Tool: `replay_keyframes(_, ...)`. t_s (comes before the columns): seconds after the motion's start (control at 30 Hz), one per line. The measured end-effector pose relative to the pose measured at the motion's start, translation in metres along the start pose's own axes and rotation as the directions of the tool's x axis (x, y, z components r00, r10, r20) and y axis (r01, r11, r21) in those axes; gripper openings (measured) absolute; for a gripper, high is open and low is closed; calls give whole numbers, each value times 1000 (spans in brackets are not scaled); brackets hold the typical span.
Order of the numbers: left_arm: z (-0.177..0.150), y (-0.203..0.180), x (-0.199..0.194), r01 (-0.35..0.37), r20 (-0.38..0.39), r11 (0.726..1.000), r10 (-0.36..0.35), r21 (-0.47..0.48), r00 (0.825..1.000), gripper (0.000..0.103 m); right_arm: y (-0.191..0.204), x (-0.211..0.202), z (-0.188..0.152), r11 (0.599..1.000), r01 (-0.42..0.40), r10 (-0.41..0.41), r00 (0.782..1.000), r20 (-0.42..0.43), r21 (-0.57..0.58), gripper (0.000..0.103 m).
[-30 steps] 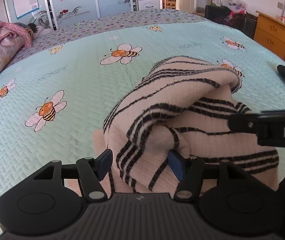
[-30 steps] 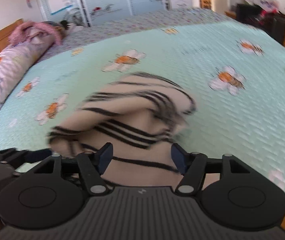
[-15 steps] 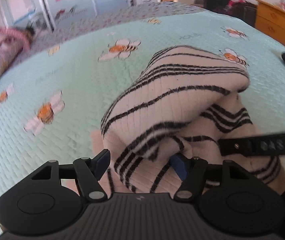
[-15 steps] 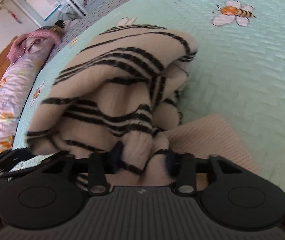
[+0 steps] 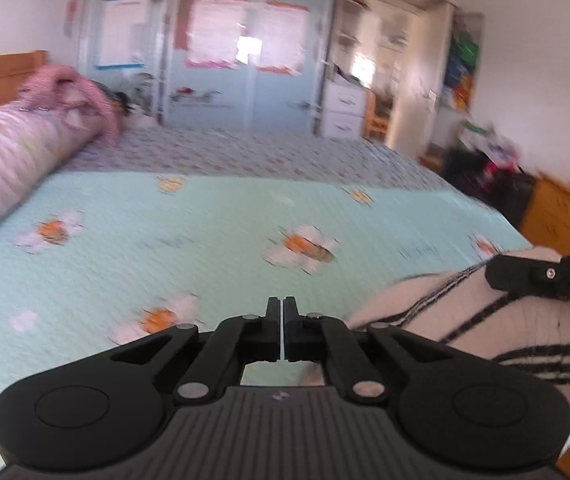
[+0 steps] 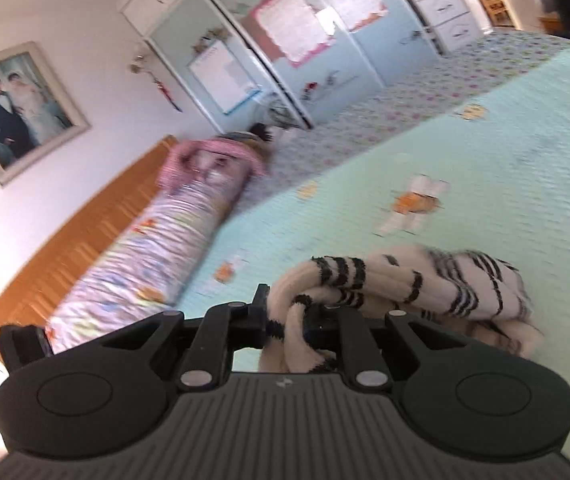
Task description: Fold clothes
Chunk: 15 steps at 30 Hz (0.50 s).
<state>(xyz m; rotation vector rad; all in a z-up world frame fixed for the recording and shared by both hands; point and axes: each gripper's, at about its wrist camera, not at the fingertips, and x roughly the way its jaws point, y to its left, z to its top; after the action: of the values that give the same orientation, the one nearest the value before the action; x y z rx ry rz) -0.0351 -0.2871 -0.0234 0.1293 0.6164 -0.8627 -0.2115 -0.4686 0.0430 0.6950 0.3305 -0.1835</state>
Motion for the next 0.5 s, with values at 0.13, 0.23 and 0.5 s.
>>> replay_keyframes(0.13,16,32,-27,-35,61,998,38,-45,997,13,21,29,-8,1000,-27,26,998,-49,-12,16)
replay_keyframes(0.23,-18,29,-30,81,19,996,-80,-39,997,43,30,52,-26,999,-34,32,992,-121,-8,16)
replay_keyframes(0.5,-53,-6,-11,153,-77,986,-148,61,986,63,9,60,-59,997,33,-15,972,-236,72,34)
